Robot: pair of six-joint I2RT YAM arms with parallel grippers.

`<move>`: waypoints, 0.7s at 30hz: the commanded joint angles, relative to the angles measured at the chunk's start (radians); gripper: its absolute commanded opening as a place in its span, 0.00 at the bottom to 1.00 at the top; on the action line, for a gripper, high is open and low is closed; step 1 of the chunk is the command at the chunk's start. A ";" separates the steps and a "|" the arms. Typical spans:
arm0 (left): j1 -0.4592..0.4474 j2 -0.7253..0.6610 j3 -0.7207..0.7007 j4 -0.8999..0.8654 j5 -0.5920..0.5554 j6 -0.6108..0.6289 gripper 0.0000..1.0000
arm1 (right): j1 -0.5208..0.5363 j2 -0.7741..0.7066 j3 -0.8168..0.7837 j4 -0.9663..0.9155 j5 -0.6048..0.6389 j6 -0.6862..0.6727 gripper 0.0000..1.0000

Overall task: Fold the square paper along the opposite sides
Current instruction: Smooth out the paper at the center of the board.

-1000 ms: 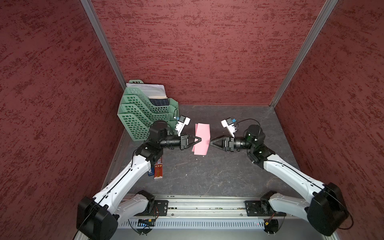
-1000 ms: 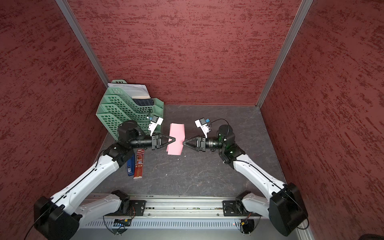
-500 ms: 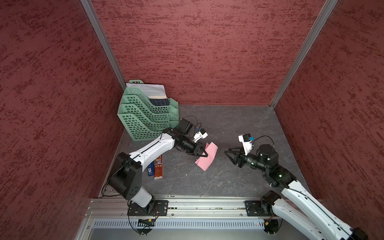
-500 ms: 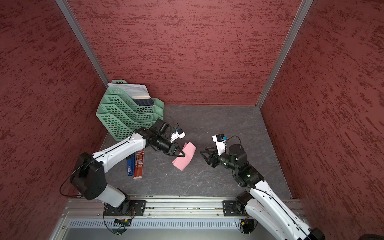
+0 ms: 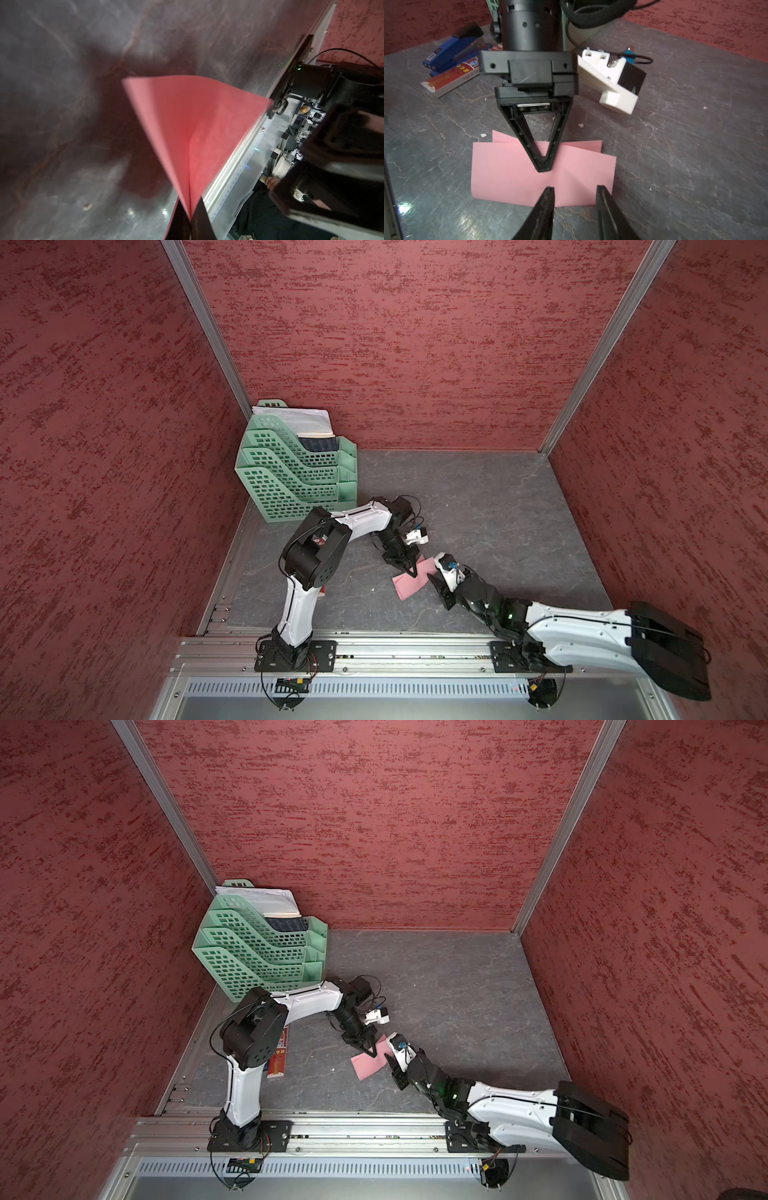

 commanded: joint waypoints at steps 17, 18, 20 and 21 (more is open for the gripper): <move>0.029 0.084 0.073 -0.019 -0.118 0.095 0.00 | 0.038 0.484 0.054 0.452 0.052 0.045 0.34; 0.030 0.087 0.071 -0.016 -0.121 0.096 0.00 | 0.038 0.505 0.059 0.459 0.053 0.049 0.34; 0.033 0.090 0.067 -0.012 -0.125 0.098 0.00 | 0.038 0.542 0.067 0.462 0.056 0.068 0.34; 0.034 0.089 0.064 -0.008 -0.126 0.098 0.00 | 0.038 0.564 0.067 0.475 0.057 0.073 0.34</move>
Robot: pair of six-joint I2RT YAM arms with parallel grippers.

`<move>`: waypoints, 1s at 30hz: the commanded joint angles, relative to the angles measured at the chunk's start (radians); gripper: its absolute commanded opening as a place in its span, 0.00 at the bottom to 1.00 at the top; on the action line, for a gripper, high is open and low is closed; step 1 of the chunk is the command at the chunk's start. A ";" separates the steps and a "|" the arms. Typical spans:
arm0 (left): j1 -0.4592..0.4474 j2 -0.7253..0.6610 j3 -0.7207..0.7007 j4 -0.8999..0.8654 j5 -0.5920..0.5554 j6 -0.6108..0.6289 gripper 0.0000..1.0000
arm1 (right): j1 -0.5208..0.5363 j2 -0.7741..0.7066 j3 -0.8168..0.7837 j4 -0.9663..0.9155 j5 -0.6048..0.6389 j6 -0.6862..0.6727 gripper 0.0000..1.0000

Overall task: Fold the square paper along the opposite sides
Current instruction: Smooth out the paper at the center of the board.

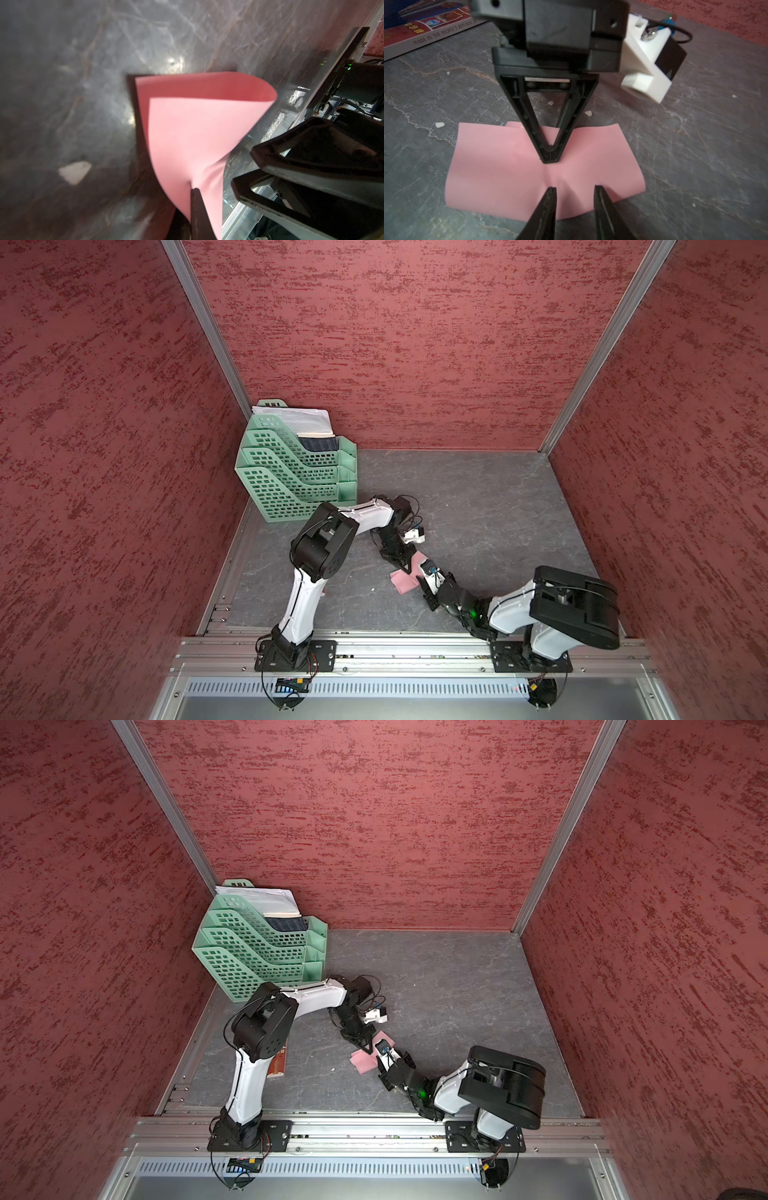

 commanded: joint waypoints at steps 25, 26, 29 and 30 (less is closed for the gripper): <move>0.002 -0.154 -0.079 0.172 -0.358 -0.138 0.26 | 0.008 0.220 0.081 -0.053 -0.028 0.196 0.32; -0.004 -0.158 -0.091 0.191 -0.355 -0.147 0.24 | 0.009 0.222 0.081 -0.054 -0.027 0.199 0.31; -0.026 -0.189 -0.130 0.245 -0.348 -0.177 0.14 | 0.009 0.220 0.080 -0.057 -0.024 0.205 0.31; -0.037 -0.211 -0.149 0.273 -0.344 -0.187 0.13 | 0.009 0.220 0.078 -0.057 -0.023 0.205 0.31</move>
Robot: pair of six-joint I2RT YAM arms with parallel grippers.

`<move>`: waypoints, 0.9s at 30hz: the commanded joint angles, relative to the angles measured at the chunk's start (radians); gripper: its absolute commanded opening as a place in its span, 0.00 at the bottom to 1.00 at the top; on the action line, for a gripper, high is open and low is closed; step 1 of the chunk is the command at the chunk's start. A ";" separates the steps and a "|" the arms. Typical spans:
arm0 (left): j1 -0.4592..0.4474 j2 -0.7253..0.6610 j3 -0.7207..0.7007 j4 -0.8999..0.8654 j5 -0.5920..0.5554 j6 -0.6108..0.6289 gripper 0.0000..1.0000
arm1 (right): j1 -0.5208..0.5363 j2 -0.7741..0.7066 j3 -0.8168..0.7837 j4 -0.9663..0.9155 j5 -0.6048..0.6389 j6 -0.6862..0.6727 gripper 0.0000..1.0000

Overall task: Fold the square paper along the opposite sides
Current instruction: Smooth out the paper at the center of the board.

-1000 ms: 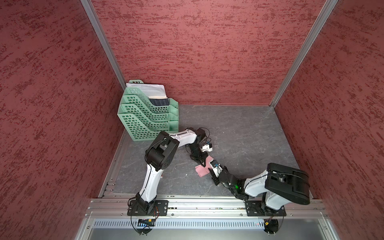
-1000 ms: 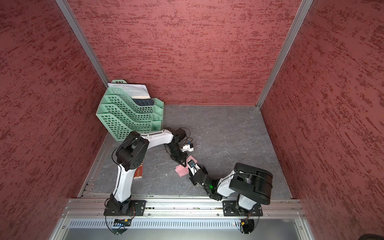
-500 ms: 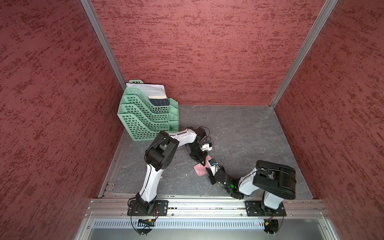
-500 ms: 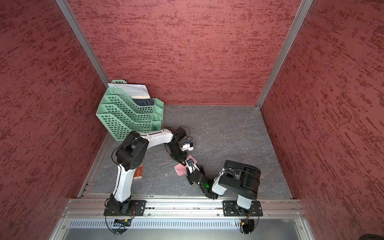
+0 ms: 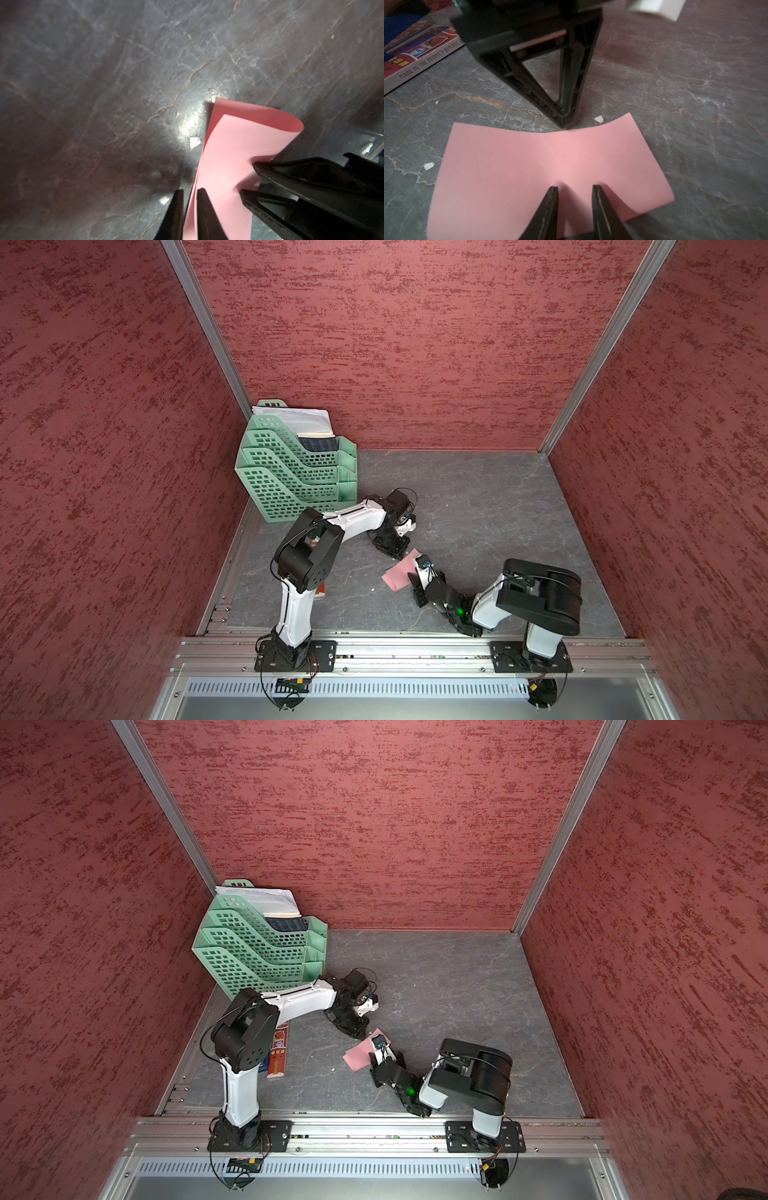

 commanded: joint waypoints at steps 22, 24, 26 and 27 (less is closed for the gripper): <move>-0.146 -0.203 -0.349 0.430 -0.271 -0.249 0.00 | 0.009 0.042 -0.038 -0.070 -0.017 0.026 0.30; -0.148 -0.219 -0.384 0.462 -0.294 -0.273 0.00 | 0.009 0.036 -0.043 -0.065 -0.013 0.028 0.30; -0.154 -0.229 -0.415 0.483 -0.309 -0.292 0.00 | 0.009 0.031 -0.047 -0.064 -0.012 0.028 0.30; -0.158 -0.229 -0.429 0.490 -0.314 -0.303 0.00 | 0.009 0.027 -0.045 -0.067 -0.010 0.029 0.30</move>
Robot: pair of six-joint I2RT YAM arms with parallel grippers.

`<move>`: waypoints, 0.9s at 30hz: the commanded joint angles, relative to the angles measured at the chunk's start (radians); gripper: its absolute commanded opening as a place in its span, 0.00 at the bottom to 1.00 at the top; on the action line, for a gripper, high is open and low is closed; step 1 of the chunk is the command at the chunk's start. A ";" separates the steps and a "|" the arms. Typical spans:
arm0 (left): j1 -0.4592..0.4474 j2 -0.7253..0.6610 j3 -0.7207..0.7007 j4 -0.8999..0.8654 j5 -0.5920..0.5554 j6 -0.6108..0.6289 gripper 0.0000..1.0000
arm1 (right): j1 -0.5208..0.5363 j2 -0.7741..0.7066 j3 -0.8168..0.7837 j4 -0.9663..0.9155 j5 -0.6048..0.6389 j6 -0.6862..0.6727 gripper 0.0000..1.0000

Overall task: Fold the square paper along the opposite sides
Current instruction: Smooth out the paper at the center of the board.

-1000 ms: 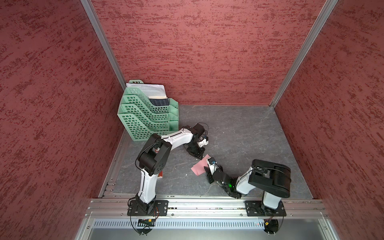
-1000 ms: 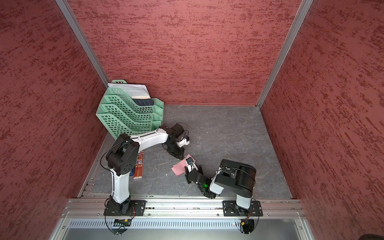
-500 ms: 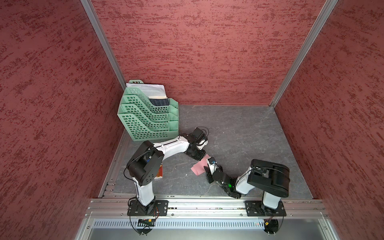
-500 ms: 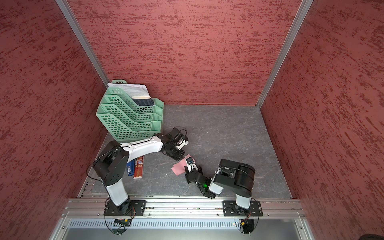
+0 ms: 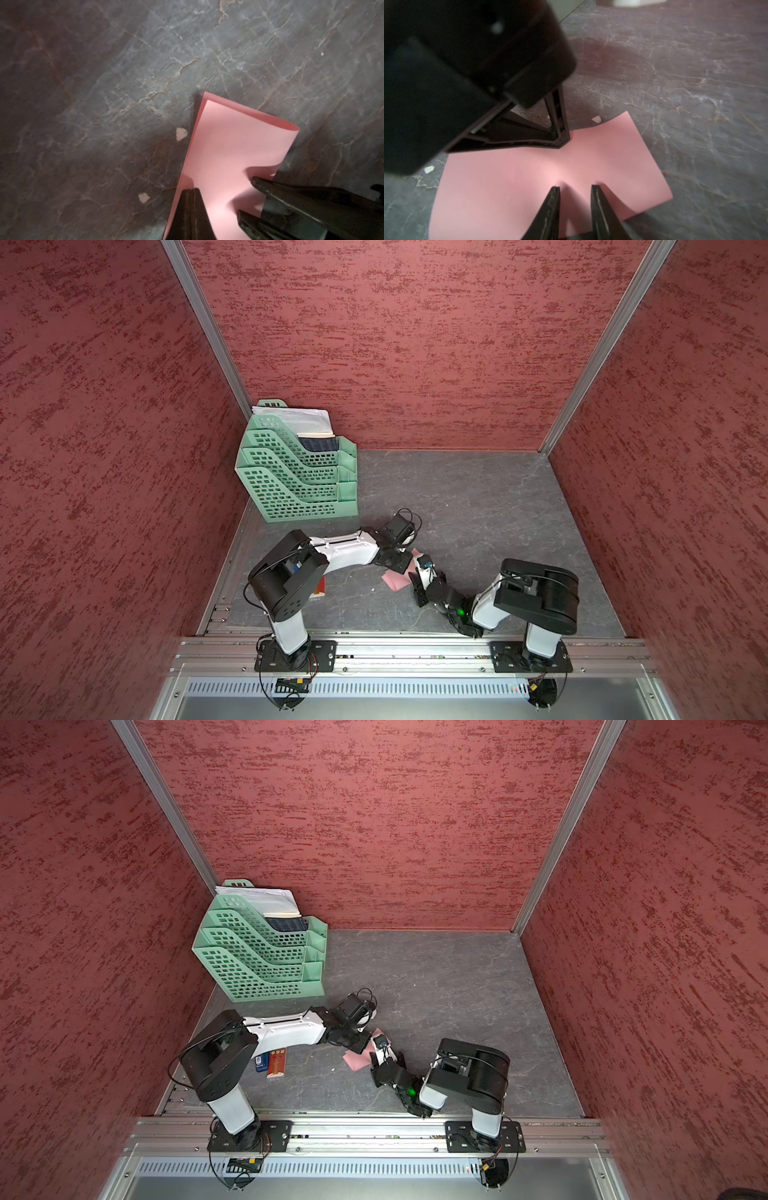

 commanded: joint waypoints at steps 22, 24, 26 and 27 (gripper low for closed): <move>-0.040 0.113 -0.181 0.160 -0.047 -0.124 0.00 | -0.083 -0.053 0.021 -0.392 -0.026 0.189 0.22; -0.040 0.114 -0.182 0.162 -0.045 -0.124 0.00 | -0.098 -0.053 0.002 -0.376 -0.023 0.204 0.21; -0.041 0.116 -0.184 0.165 -0.044 -0.127 0.00 | -0.113 -0.050 -0.023 -0.351 -0.020 0.216 0.20; -0.040 0.119 -0.185 0.167 -0.041 -0.126 0.00 | -0.120 -0.048 -0.033 -0.343 -0.020 0.221 0.20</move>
